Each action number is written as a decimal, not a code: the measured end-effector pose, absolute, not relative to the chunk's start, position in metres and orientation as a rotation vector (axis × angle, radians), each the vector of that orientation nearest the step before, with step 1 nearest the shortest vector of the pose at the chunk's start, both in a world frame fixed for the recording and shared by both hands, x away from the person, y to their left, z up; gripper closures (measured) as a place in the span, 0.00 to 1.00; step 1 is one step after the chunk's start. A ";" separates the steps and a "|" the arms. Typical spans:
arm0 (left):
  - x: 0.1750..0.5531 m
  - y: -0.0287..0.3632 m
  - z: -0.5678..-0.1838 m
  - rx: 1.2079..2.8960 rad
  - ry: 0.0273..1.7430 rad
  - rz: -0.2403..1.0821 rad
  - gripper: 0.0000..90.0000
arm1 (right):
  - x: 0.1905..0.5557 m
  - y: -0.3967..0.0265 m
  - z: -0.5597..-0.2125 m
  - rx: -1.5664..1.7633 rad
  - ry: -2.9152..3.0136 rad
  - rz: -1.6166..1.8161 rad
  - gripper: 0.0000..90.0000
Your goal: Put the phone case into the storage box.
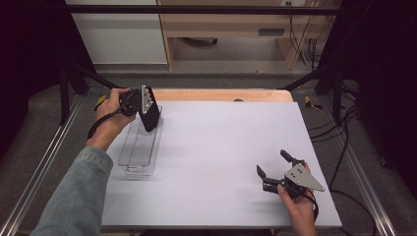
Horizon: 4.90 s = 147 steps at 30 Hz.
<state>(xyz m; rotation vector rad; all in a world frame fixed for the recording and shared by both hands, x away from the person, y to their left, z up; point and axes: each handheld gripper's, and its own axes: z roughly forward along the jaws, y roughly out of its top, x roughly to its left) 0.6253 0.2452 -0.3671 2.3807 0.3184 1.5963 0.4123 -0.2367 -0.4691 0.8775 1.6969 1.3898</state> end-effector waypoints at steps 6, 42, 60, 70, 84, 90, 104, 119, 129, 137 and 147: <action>0.626 0.246 -0.367 2.378 0.319 1.599 0.98 | 0.413 -0.236 -0.469 0.877 1.698 1.390 0.06; 0.633 0.246 -0.369 2.391 0.271 1.603 0.98 | 0.413 -0.235 -0.470 0.874 1.709 1.383 0.06; 0.635 0.247 -0.369 2.387 0.286 1.587 0.98 | 0.414 -0.234 -0.471 0.874 1.714 1.381 0.06; 0.635 0.244 -0.368 2.383 0.288 1.582 0.97 | 0.414 -0.234 -0.471 0.875 1.715 1.380 0.06; 0.640 0.238 -0.366 2.415 0.287 1.587 0.96 | 0.414 -0.235 -0.471 0.878 1.713 1.384 0.06; 0.641 0.238 -0.366 2.422 0.287 1.587 0.96 | 0.414 -0.235 -0.471 0.878 1.712 1.385 0.06; 0.646 0.238 -0.367 2.436 0.296 1.590 0.96 | 0.414 -0.235 -0.471 0.882 1.712 1.388 0.06; 0.649 0.238 -0.369 2.444 0.318 1.583 0.92 | 0.414 -0.236 -0.471 0.885 1.708 1.392 0.06; 0.647 0.239 -0.370 2.422 0.359 1.569 0.87 | 0.414 -0.236 -0.470 0.884 1.708 1.393 0.06; 0.640 0.241 -0.365 2.363 0.412 1.532 0.86 | 0.414 -0.235 -0.470 0.883 1.710 1.392 0.06; 0.627 0.240 -0.361 2.303 0.461 1.491 0.81 | 0.414 -0.234 -0.470 0.880 1.710 1.389 0.06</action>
